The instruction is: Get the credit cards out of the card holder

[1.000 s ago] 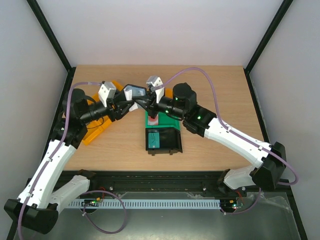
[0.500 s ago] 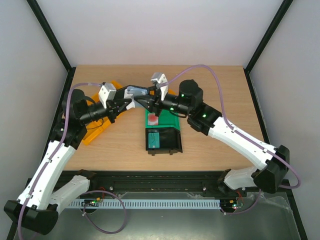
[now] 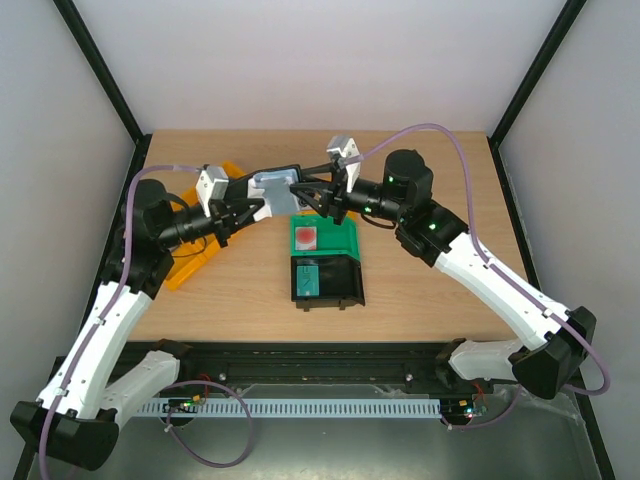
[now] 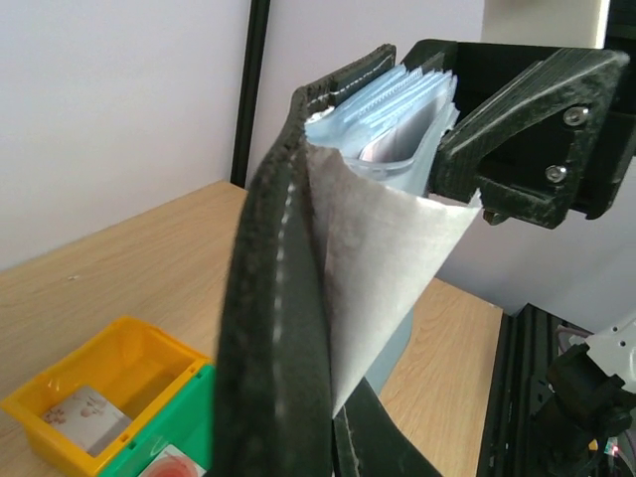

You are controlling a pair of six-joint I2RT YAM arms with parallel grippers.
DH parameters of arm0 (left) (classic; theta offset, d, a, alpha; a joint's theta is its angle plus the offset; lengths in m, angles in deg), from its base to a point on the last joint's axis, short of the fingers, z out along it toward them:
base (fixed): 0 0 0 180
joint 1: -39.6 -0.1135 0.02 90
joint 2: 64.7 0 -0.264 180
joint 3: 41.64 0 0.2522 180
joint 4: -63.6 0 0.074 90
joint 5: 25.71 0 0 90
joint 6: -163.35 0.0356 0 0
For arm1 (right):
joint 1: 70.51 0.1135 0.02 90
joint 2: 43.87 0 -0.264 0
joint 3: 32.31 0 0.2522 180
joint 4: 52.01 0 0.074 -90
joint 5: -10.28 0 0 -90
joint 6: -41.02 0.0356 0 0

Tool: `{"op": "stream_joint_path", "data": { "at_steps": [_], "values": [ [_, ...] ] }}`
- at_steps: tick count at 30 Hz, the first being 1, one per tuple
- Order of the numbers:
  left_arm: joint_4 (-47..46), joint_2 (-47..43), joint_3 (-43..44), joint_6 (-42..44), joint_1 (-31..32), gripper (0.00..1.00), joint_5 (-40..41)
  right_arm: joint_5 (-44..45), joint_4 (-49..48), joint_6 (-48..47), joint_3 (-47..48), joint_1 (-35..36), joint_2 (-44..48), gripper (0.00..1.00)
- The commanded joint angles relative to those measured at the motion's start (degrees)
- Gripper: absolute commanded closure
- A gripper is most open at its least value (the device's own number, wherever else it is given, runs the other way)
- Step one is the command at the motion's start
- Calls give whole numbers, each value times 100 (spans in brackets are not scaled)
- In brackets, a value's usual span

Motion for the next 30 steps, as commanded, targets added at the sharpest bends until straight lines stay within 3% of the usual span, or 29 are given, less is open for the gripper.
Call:
{"op": "stream_joint_path", "data": {
  "at_steps": [1, 11, 23, 26, 30],
  "values": [
    [-367, -149, -67, 75, -29, 98, -404, -103, 336, -208, 156, -48, 127, 62],
    [-664, -439, -273, 646, -25, 98, -888, -28, 554, -337, 320, -50, 119, 61],
    [-741, -448, -280, 760, -23, 98, -1315, -290, 750, -485, 405, -54, 194, 49],
    [-696, -462, -280, 824, -17, 98, -1323, -328, 841, -583, 362, -58, 273, 42],
    [-765, -457, -296, 821, -11, 98, -1353, -268, 1146, -765, 476, -67, 250, 24]
  ]
}}
